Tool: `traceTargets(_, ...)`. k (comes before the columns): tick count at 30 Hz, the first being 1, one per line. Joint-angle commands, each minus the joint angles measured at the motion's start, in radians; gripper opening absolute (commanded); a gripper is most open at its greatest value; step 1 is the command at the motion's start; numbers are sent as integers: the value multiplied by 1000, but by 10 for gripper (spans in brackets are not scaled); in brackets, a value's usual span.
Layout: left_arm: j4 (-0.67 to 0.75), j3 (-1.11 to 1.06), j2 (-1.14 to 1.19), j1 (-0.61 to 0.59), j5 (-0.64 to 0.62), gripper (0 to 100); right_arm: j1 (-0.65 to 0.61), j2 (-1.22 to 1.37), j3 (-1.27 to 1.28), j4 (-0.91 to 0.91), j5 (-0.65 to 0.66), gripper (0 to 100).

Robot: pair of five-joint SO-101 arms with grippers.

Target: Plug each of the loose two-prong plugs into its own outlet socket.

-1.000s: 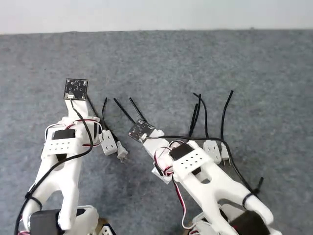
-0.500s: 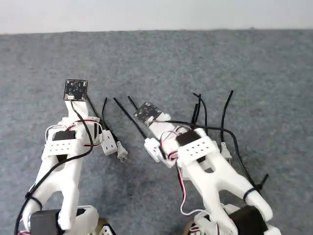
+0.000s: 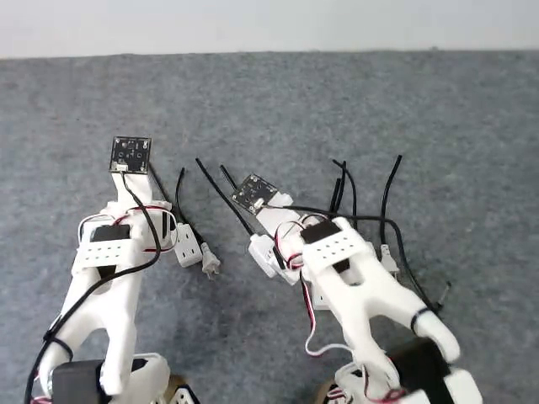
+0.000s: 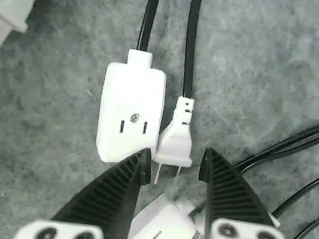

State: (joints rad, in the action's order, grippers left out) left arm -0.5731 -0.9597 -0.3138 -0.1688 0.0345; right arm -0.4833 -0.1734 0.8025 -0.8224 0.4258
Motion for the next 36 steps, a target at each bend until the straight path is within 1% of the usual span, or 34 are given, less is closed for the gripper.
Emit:
traceTargets(1,25,2,-28,17,-9,181,2,73,-58,8,8,191)
traceTargets(10,26,2,-28,17,-11,181,-15,91,-75,-8,6,191)
traceTargets(21,26,2,-28,17,-11,181,-13,94,-77,22,6,190)
traceTargets(27,23,2,-28,54,-11,181,-15,96,-77,51,6,190)
traceTargets(33,23,2,-28,55,-11,181,-15,101,-91,54,5,190)
traceTargets(36,23,2,-28,55,-12,181,-15,147,-132,41,-32,190)
